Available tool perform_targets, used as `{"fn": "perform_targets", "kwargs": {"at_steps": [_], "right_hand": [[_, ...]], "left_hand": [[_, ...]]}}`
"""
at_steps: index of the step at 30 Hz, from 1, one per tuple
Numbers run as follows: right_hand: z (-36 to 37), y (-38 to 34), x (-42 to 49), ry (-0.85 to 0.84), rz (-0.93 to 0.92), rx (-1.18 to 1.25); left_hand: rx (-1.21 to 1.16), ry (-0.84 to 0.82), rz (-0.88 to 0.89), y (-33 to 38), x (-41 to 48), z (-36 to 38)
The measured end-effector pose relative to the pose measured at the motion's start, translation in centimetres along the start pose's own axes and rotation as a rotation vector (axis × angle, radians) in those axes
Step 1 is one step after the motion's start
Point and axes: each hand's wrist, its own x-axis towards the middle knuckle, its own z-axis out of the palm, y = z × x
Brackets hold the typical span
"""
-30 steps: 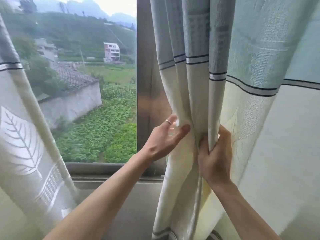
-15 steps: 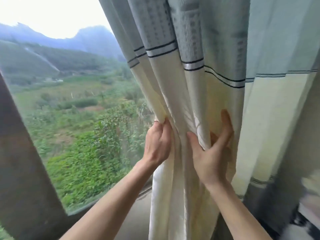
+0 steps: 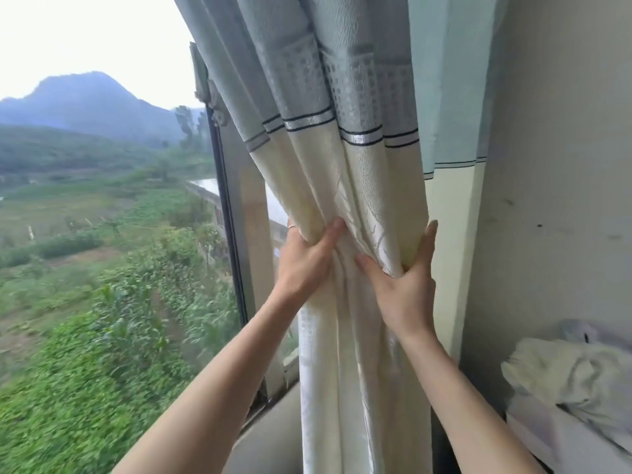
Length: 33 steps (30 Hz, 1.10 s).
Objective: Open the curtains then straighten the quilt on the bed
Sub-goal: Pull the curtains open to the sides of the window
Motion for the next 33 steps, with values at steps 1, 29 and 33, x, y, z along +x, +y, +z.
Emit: {"fn": "perform_targets", "kwargs": {"at_steps": [1,29,33], "right_hand": [[-0.3,1.2,1.4,-0.019,0.044,-0.026],[-7.4,29.3,36.2,0.164,0.164,-0.391],[-9.3,33.5,42.0,0.132,0.191,-0.352]], "left_hand": [[-0.021,-0.055,-0.024,-0.6,1.1,1.4],[-0.187,-0.391,0.071,-10.1,31.3,38.2],[-0.195,-0.363,0.094,-10.9,34.8,44.1]]}}
